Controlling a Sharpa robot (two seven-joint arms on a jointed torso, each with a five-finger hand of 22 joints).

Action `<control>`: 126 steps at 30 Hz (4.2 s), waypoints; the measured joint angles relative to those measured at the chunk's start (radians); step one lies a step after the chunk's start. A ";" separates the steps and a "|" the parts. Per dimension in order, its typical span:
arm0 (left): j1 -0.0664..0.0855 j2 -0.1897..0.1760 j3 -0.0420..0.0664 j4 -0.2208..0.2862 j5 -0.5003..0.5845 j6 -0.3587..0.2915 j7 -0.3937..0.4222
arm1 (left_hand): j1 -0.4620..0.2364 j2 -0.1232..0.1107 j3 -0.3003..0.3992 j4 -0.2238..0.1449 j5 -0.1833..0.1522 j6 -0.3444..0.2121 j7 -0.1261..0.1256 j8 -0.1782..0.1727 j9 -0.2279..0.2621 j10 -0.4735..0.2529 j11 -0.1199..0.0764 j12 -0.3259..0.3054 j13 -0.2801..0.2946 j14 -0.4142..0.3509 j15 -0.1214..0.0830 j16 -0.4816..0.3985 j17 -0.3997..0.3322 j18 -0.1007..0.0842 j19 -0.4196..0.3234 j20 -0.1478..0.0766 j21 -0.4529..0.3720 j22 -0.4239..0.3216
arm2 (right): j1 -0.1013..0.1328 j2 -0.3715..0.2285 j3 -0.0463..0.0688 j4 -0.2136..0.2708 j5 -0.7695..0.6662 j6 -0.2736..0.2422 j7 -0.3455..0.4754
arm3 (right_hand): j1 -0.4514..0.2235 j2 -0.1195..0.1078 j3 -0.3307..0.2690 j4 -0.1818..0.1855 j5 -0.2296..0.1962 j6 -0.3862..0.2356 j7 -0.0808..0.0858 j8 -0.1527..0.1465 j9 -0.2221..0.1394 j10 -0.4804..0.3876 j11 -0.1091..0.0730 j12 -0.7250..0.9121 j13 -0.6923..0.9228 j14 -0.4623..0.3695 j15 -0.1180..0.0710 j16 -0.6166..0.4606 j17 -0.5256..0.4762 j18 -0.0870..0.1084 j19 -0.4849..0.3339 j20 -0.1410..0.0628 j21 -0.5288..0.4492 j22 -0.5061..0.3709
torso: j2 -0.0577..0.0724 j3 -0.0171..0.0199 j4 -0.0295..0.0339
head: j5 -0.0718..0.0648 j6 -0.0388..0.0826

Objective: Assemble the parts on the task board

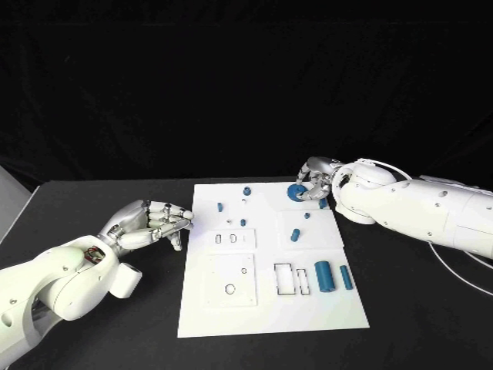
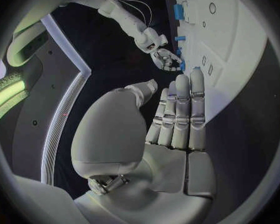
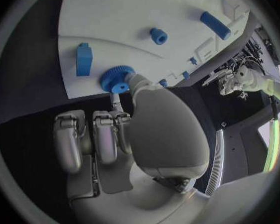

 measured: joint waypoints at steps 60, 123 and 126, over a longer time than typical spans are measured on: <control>-0.004 0.001 0.000 0.004 -0.012 0.010 -0.004 | 0.000 0.000 0.004 -0.004 0.000 0.000 0.000 0.000 0.003 -0.004 0.004 0.000 0.000 0.000 0.000 -0.005 0.000 0.000 -0.004 0.004 0.000 0.002 | -0.056 0.131 -0.006 0.192 -0.291 -0.243 -0.032 | -0.044 -0.031 0.142 -0.052 -0.009 0.041 0.002 0.012 -0.005 -0.001 -0.016 0.000 0.000 0.003 -0.021 0.000 0.000 0.000 0.004 -0.020 0.000 0.000 | 0.000 -0.0033 0.0025 | 0.014 0.007; -0.004 -0.005 0.000 0.005 -0.023 0.014 -0.007 | 0.000 0.000 0.004 -0.004 0.000 0.000 0.000 -0.004 0.005 -0.004 0.004 0.000 0.000 0.000 0.000 -0.004 0.000 0.000 -0.004 0.004 0.008 0.004 | -0.061 0.204 -0.008 0.076 -0.313 -0.155 -0.100 | -0.237 -0.026 0.038 0.009 -0.094 0.030 0.004 -0.059 -0.012 -0.002 -0.009 0.000 0.000 0.001 -0.011 0.000 0.000 0.000 0.004 -0.013 0.000 0.000 | 0.000 0.0005 -0.0012 | 0.026 -0.009; -0.004 -0.004 0.000 0.005 -0.023 0.014 -0.007 | 0.000 0.000 0.004 -0.004 0.000 0.000 0.000 -0.004 0.005 -0.004 0.004 0.000 0.000 0.000 0.000 -0.004 0.000 0.000 -0.004 0.004 0.008 0.004 | -0.061 0.203 -0.008 0.075 -0.304 -0.149 -0.097 | -0.268 -0.006 0.013 0.011 -0.094 0.029 0.005 -0.065 -0.011 -0.002 -0.009 0.000 0.000 0.001 -0.005 0.000 0.000 0.000 0.004 -0.013 0.000 0.000 | 0.000 0.0005 -0.0011 | 0.026 -0.009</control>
